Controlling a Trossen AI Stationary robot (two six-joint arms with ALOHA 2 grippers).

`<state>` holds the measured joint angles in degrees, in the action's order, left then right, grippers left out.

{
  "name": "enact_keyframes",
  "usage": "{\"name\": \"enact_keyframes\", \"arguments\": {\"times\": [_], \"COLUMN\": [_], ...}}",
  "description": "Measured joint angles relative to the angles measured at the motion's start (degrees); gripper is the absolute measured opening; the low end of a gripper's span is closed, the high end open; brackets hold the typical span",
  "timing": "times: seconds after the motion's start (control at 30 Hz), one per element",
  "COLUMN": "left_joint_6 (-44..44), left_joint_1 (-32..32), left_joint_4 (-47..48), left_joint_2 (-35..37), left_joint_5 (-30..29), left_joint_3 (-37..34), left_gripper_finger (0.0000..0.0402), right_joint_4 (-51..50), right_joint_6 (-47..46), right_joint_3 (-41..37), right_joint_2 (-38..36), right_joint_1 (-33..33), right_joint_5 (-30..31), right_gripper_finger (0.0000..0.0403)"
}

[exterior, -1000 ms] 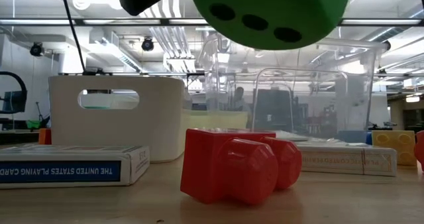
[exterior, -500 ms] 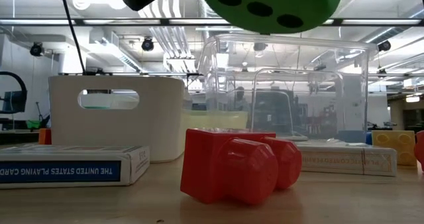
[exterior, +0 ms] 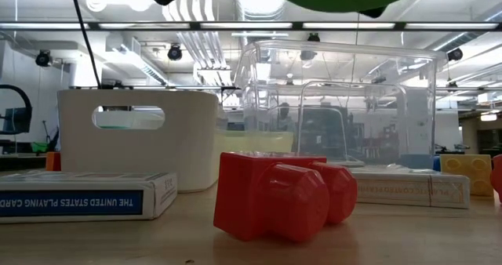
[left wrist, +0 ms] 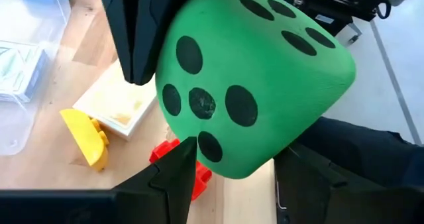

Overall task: Pick & Place Toys
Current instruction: Put the green dice into the white bin

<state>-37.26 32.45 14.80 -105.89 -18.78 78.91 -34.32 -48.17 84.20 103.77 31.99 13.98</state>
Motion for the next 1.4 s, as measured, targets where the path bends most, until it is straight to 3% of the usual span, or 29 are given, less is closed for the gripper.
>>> {"name": "enact_keyframes", "arguments": {"times": [0.37,0.77,1.13,1.4], "left_joint_6": [2.84,2.97,2.76,1.92], "left_joint_1": [0.42,0.26,0.24,0.13], "left_joint_4": [-2.42,-3.86,-2.95,-3.14], "left_joint_2": [-0.07,-4.85,-4.92,-8.87], "left_joint_5": [0.06,0.72,0.65,0.54], "left_joint_3": [-0.61,-0.11,-0.5,-0.2], "left_gripper_finger": [0.0187,0.0187,0.0187,0.0187], "right_joint_4": [-0.36,0.4,0.5,-0.09], "right_joint_6": [-6.78,-10.33,-14.43,-16.12], "right_joint_3": [-0.22,-0.71,-1.11,-1.07], "right_joint_2": [1.58,3.02,6.41,7.94], "right_joint_1": [2.92,3.26,4.9,5.04], "right_joint_5": [2.31,4.39,3.29,3.44], "right_gripper_finger": [0.0008,0.0008,0.0008,0.0008]}}
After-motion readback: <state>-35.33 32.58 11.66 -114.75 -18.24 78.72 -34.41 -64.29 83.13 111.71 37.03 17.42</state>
